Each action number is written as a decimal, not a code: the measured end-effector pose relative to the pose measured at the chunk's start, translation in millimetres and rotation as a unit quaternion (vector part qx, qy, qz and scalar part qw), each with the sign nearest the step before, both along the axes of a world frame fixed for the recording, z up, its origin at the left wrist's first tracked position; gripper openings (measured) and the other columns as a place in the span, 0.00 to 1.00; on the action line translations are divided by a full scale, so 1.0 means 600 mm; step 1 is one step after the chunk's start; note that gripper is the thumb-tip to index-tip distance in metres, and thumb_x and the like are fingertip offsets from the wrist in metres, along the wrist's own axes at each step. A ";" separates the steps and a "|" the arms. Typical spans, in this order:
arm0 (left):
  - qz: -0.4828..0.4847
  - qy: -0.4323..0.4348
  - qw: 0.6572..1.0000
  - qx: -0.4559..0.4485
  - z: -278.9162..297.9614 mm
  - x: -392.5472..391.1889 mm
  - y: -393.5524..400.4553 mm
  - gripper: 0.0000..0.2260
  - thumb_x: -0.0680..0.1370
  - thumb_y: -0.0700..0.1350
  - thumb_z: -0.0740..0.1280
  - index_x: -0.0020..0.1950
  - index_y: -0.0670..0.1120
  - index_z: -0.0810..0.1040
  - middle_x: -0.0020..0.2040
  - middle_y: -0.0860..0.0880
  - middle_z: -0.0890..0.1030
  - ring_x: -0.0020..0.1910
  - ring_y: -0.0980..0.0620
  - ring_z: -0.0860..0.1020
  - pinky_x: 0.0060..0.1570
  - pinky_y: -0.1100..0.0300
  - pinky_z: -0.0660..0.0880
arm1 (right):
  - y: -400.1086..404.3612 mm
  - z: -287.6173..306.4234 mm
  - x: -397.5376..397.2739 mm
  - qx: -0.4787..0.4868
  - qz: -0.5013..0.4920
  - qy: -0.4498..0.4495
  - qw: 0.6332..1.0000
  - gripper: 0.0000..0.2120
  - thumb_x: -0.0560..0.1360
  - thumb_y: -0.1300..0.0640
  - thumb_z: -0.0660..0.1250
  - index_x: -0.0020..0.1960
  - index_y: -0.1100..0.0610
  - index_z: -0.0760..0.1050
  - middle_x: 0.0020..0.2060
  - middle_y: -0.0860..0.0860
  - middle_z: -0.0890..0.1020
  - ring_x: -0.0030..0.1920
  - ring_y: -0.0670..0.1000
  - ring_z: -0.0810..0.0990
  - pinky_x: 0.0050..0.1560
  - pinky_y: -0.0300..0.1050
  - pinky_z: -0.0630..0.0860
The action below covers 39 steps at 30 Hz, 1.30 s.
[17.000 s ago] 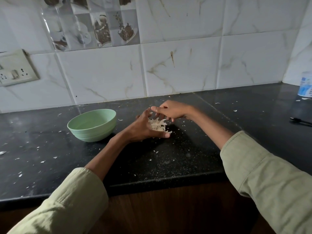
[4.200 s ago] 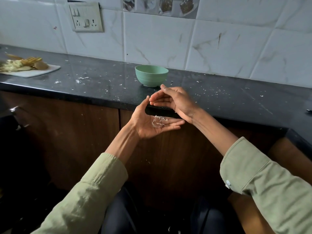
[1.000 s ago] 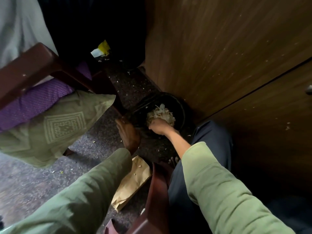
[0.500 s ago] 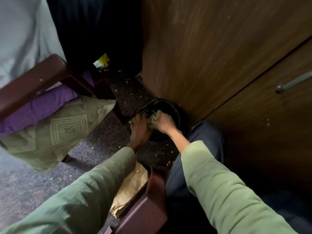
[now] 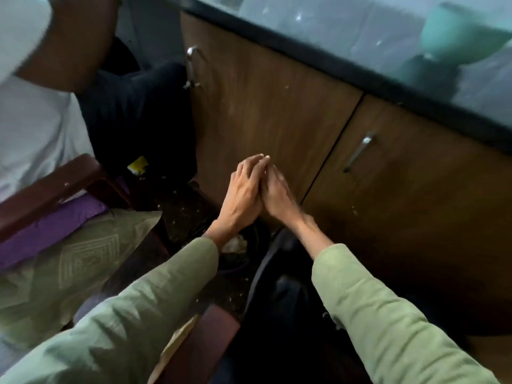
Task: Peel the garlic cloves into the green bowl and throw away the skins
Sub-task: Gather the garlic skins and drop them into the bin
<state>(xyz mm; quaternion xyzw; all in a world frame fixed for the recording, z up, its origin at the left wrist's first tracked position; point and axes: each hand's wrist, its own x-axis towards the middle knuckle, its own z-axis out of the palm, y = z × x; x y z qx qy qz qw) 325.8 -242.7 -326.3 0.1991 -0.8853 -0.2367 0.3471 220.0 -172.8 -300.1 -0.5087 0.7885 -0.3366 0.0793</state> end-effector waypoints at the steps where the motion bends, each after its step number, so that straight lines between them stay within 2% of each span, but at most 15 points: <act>1: -0.016 0.014 1.000 -0.021 0.039 -0.015 0.010 0.29 0.79 0.38 0.63 0.81 0.43 0.65 0.78 0.45 0.68 0.76 0.45 0.67 0.72 0.51 0.67 | 0.016 0.039 -0.011 -0.019 -0.003 0.033 0.999 0.18 0.86 0.58 0.56 0.72 0.63 0.71 0.66 0.60 0.79 0.65 0.56 0.77 0.70 0.48 0.71; 5: -0.062 0.074 0.991 -0.091 0.181 -0.066 0.065 0.30 0.77 0.38 0.66 0.80 0.43 0.67 0.78 0.45 0.69 0.77 0.45 0.67 0.71 0.51 0.68 | 0.084 0.170 -0.065 -0.100 -0.033 0.167 0.980 0.15 0.84 0.60 0.58 0.68 0.64 0.74 0.62 0.60 0.81 0.62 0.58 0.80 0.66 0.56 0.74; 11: -0.118 0.109 0.974 -0.159 0.351 -0.140 0.176 0.28 0.76 0.41 0.61 0.78 0.44 0.69 0.76 0.46 0.71 0.75 0.45 0.68 0.69 0.49 0.68 | 0.225 0.323 -0.115 -0.095 -0.112 0.336 0.930 0.20 0.82 0.62 0.59 0.71 0.69 0.71 0.63 0.65 0.79 0.63 0.63 0.79 0.69 0.56 0.74; 17: -0.143 0.123 0.962 -0.196 0.452 -0.232 0.249 0.29 0.74 0.40 0.61 0.77 0.45 0.71 0.73 0.47 0.74 0.71 0.44 0.70 0.66 0.49 0.68 | 0.318 0.424 -0.182 -0.115 -0.184 0.344 0.914 0.19 0.80 0.64 0.61 0.69 0.70 0.73 0.61 0.67 0.80 0.59 0.66 0.78 0.67 0.56 0.71; 19: -0.122 0.096 0.969 -0.192 0.473 -0.304 0.246 0.29 0.74 0.42 0.62 0.77 0.46 0.71 0.75 0.45 0.72 0.73 0.43 0.69 0.68 0.44 0.68 | 0.325 0.442 -0.245 -0.093 -0.210 0.328 0.917 0.21 0.81 0.62 0.61 0.72 0.69 0.71 0.68 0.67 0.76 0.65 0.68 0.75 0.69 0.59 0.69; 22: -0.011 0.080 0.987 -0.141 0.486 -0.359 0.200 0.29 0.77 0.48 0.61 0.79 0.45 0.67 0.80 0.41 0.65 0.76 0.39 0.64 0.70 0.38 0.65 | 0.301 0.454 -0.281 -0.002 -0.203 0.301 0.932 0.30 0.83 0.58 0.61 0.82 0.62 0.57 0.82 0.60 0.55 0.79 0.66 0.58 0.75 0.65 0.64; 24: 0.051 0.079 0.991 -0.100 0.502 -0.443 0.166 0.26 0.82 0.52 0.59 0.79 0.43 0.65 0.79 0.38 0.65 0.76 0.37 0.64 0.69 0.36 0.64 | 0.271 0.468 -0.351 0.017 -0.222 0.287 0.932 0.33 0.83 0.56 0.61 0.84 0.57 0.50 0.84 0.55 0.45 0.81 0.64 0.51 0.76 0.66 0.60; 26: 0.073 0.042 0.995 -0.058 0.507 -0.523 0.143 0.26 0.84 0.56 0.56 0.76 0.41 0.67 0.75 0.37 0.67 0.73 0.35 0.67 0.68 0.36 0.65 | 0.236 0.475 -0.422 0.019 -0.245 0.260 0.934 0.33 0.83 0.54 0.60 0.84 0.54 0.49 0.84 0.54 0.42 0.81 0.63 0.51 0.75 0.65 0.60; 29: 0.072 -0.035 0.997 -0.007 0.525 -0.592 0.112 0.23 0.83 0.52 0.59 0.70 0.37 0.69 0.69 0.35 0.71 0.68 0.33 0.70 0.62 0.38 0.70 | 0.184 0.478 -0.498 0.022 -0.269 0.169 0.948 0.28 0.85 0.49 0.56 0.82 0.54 0.53 0.83 0.59 0.44 0.80 0.64 0.53 0.75 0.63 0.59; 31: 0.057 -0.084 0.995 -0.007 0.534 -0.607 0.105 0.21 0.81 0.49 0.61 0.68 0.36 0.69 0.66 0.35 0.71 0.66 0.32 0.71 0.58 0.39 0.71 | 0.172 0.481 -0.522 0.003 -0.280 0.074 0.957 0.23 0.86 0.48 0.54 0.78 0.57 0.60 0.81 0.64 0.54 0.79 0.65 0.58 0.75 0.61 0.61; 34: 0.014 -0.122 0.992 0.019 0.562 -0.614 0.111 0.21 0.79 0.45 0.63 0.70 0.37 0.67 0.66 0.36 0.69 0.63 0.33 0.71 0.54 0.39 0.71 | 0.184 0.502 -0.545 -0.044 -0.284 -0.016 0.958 0.19 0.85 0.54 0.59 0.73 0.62 0.66 0.71 0.63 0.69 0.72 0.63 0.69 0.73 0.55 0.64; 37: -0.039 -0.155 0.986 0.043 0.588 -0.614 0.123 0.25 0.76 0.37 0.62 0.74 0.39 0.65 0.68 0.39 0.68 0.63 0.35 0.72 0.54 0.41 0.72 | 0.214 0.526 -0.549 -0.042 -0.326 -0.087 0.940 0.19 0.82 0.62 0.63 0.71 0.64 0.69 0.69 0.61 0.74 0.69 0.59 0.73 0.68 0.47 0.67; 39: -0.074 -0.187 0.977 0.069 0.612 -0.611 0.136 0.28 0.74 0.34 0.62 0.76 0.41 0.65 0.69 0.40 0.68 0.63 0.35 0.73 0.56 0.42 0.73 | 0.241 0.546 -0.543 -0.018 -0.353 -0.117 0.928 0.19 0.81 0.65 0.63 0.71 0.63 0.69 0.68 0.60 0.74 0.68 0.59 0.75 0.67 0.48 0.69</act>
